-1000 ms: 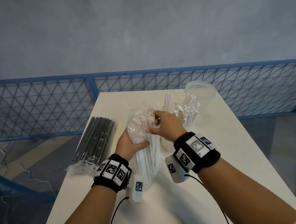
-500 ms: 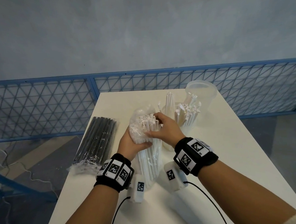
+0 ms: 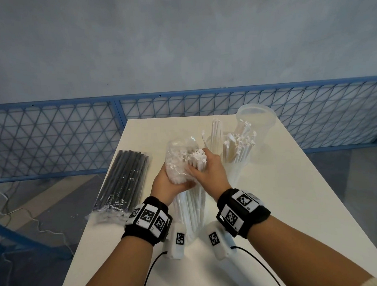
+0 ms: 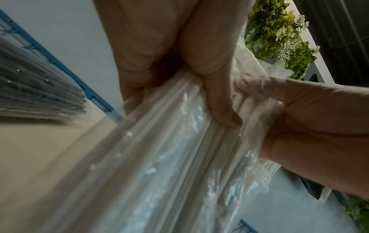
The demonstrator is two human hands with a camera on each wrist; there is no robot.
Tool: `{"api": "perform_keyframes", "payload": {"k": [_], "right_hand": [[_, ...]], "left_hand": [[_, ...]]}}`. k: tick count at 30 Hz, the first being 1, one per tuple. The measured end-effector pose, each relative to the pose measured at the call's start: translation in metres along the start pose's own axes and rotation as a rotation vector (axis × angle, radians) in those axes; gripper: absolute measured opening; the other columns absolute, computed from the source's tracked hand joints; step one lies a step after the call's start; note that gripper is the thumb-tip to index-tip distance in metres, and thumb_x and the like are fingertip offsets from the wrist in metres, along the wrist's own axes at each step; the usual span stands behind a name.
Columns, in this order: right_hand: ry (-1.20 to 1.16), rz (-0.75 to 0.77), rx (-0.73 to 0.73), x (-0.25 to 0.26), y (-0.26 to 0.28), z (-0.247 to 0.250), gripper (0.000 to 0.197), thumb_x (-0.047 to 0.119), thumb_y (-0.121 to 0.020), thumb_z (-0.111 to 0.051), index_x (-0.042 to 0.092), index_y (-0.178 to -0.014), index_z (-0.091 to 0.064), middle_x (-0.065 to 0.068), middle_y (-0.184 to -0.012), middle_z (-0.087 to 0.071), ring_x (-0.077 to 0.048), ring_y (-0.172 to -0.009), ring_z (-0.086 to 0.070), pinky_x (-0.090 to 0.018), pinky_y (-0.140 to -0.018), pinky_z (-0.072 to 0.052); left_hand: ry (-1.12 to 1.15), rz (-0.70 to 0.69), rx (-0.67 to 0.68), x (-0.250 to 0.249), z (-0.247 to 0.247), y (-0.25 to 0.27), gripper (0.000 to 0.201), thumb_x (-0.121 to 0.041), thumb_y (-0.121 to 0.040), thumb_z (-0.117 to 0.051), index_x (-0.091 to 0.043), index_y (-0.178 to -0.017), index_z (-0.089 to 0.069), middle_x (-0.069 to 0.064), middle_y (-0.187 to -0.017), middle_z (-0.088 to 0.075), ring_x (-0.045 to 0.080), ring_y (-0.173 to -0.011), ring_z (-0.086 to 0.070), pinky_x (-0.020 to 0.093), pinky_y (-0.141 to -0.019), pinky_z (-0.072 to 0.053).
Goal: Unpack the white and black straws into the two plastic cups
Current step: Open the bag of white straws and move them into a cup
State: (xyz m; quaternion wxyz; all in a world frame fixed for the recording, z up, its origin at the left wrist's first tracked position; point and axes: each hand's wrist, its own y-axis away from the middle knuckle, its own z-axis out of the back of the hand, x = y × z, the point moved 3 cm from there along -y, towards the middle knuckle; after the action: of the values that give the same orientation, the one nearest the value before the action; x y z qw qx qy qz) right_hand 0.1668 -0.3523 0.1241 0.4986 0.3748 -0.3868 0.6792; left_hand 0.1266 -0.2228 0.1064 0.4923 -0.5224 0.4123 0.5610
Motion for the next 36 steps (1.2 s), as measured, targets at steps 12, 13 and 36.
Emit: {"api": "perform_keyframes", "payload": {"k": [12,13,36], "right_hand": [[-0.353,0.273,-0.099,0.073,-0.015,0.042,0.02,0.017,-0.081,-0.07,0.02,-0.087,-0.052,0.002,-0.078,-0.06,-0.017,-0.073,-0.06,-0.035,-0.071,-0.052],[-0.378,0.284,-0.107,0.079,-0.015,0.047,0.02,0.018,-0.079,-0.071,0.021,-0.086,-0.052,-0.003,-0.079,-0.06,-0.026,-0.074,-0.061,-0.042,-0.072,-0.053],[-0.857,-0.057,-0.425,0.067,-0.028,0.079,0.02,0.013,-0.062,-0.073,-0.002,-0.073,-0.065,-0.014,-0.076,-0.062,-0.021,-0.07,-0.059,-0.028,-0.06,-0.05]], "left_hand": [[-0.049,0.085,-0.055,0.009,0.002,-0.003,0.063,-0.015,-0.061,-0.085,-0.01,-0.117,-0.057,0.004,-0.108,-0.069,0.017,-0.1,-0.064,0.022,-0.081,-0.05],[-0.054,0.087,-0.062,0.009,0.002,-0.002,0.064,-0.015,-0.061,-0.085,-0.01,-0.117,-0.056,0.004,-0.107,-0.068,0.016,-0.1,-0.064,0.02,-0.079,-0.049],[-0.063,0.15,-0.14,0.011,0.01,-0.003,0.049,-0.007,-0.063,-0.083,-0.008,-0.105,-0.056,0.001,-0.095,-0.063,0.019,-0.094,-0.061,0.027,-0.08,-0.044]]}}
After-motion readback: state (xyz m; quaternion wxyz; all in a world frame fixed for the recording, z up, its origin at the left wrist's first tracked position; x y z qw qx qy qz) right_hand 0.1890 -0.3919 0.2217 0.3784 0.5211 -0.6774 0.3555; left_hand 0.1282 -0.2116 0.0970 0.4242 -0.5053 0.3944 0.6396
